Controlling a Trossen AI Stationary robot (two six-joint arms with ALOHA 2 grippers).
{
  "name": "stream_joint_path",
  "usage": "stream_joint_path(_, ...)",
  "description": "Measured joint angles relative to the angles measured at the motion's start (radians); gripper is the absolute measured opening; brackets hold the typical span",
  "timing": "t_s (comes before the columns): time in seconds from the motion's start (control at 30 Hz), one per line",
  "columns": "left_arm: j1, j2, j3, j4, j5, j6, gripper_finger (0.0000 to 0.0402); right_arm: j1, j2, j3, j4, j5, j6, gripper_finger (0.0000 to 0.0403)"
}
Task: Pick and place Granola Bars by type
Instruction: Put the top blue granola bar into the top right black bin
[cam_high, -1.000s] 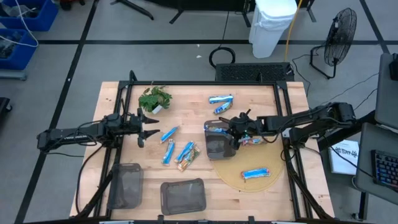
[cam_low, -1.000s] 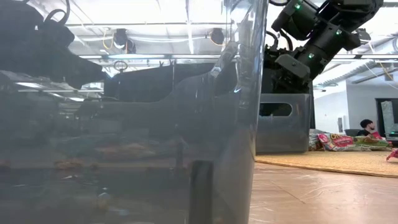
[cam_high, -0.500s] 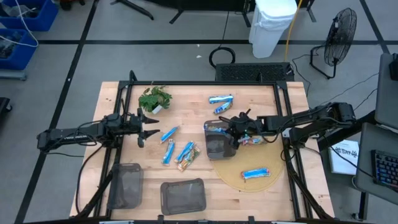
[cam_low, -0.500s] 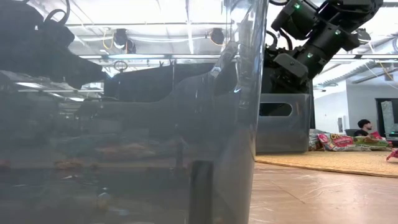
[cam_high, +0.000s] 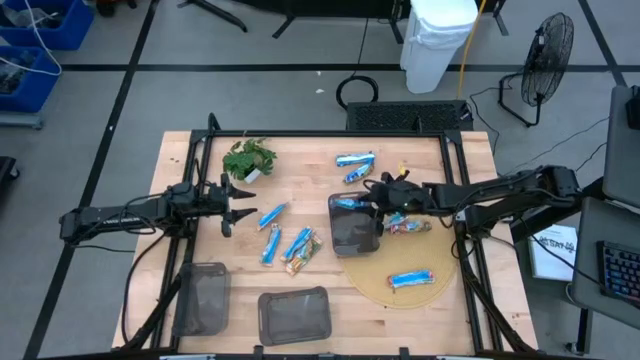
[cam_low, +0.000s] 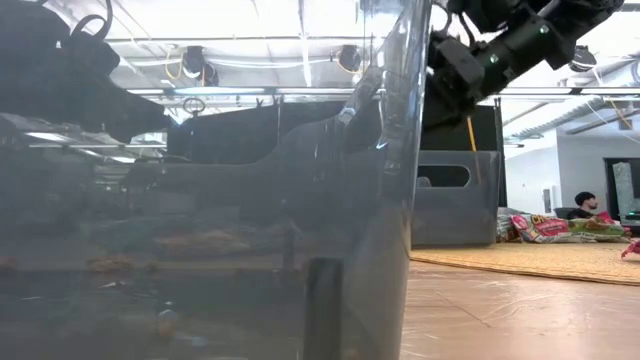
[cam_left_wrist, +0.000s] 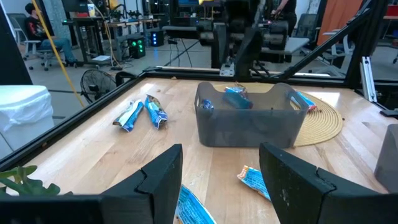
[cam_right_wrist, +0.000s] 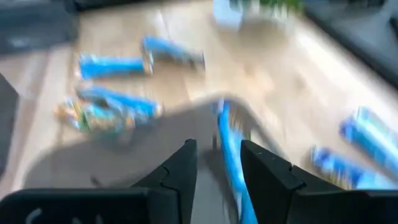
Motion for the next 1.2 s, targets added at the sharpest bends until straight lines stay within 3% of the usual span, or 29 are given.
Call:
stream_joint_path(0.23,0.0,0.0,0.0,0.001,0.0,0.0,0.0216,-0.057,-0.013,0.0,0.078,-0.044,-0.069,0.0119)
stream_joint_path(0.47,0.0,0.0,0.0,0.001,0.0,0.0,0.0216,-0.103,0.11,0.001,0.105,-0.081,-0.077,0.0117)
stream_joint_path(0.6,0.0,0.0,0.0,0.001,0.0,0.0,0.0216,-0.106,0.185,0.013,0.147,-0.082,-0.123,0.0095)
stream_joint_path(0.8,0.0,0.0,0.0,0.0,0.0,0.0,0.0216,-0.106,0.306,0.149,0.026,-0.132,-0.206,0.0011)
stream_joint_path(1.0,0.0,0.0,0.0,0.001,0.0,0.0,0.0216,-0.106,0.417,0.292,-0.11,-0.127,-0.283,0.0002)
stream_joint_path(1.2,0.0,0.0,0.0,0.0,0.0,0.0,0.0216,-0.117,0.48,0.351,-0.174,-0.079,-0.322,0.0001)
